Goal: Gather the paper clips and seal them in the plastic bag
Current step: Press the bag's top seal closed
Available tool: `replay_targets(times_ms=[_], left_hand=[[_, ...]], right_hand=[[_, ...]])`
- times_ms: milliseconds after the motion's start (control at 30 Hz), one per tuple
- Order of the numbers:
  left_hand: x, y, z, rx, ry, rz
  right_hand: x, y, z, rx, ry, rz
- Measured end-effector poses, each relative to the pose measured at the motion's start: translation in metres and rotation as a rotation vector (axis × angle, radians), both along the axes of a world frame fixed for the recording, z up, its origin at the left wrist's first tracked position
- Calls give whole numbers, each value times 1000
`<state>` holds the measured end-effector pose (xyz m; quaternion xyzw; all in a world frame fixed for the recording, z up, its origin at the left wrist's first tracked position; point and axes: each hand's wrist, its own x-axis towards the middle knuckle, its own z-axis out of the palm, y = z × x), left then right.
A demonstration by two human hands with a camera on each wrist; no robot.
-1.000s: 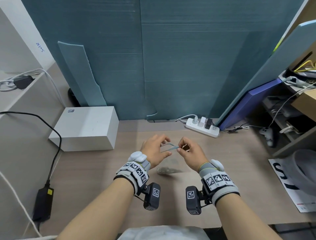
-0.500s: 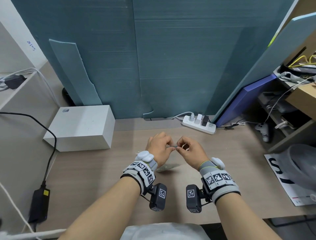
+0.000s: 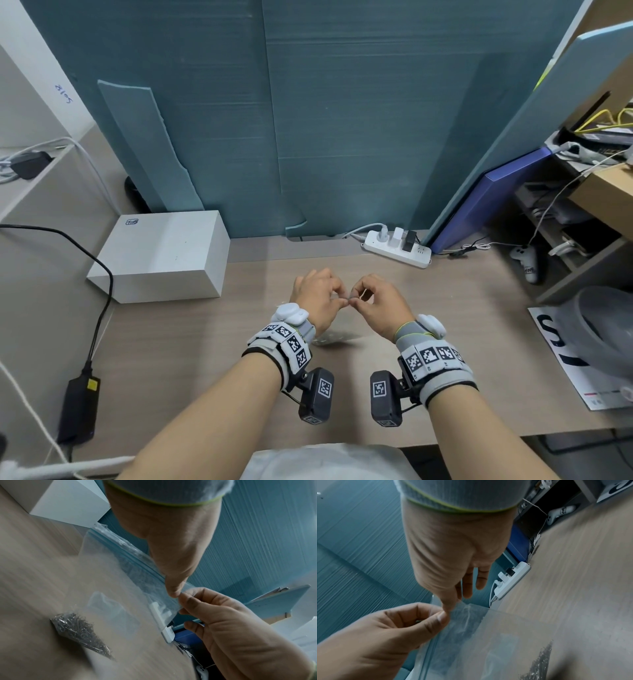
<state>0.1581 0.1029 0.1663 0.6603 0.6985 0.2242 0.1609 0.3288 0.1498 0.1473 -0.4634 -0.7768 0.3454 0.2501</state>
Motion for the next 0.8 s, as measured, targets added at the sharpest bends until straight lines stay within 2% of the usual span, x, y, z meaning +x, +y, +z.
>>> replay_targets(times_ms=[167, 667, 800], left_hand=[[-2, -1, -2, -20, 21, 20], [3, -1, -9, -33, 91, 36], [2, 0, -9, -46, 126, 4]], right_hand=[[3, 2, -2, 26, -61, -33], [-5, 6, 6, 113, -405, -38], [-6, 4, 8, 101, -418, -29]])
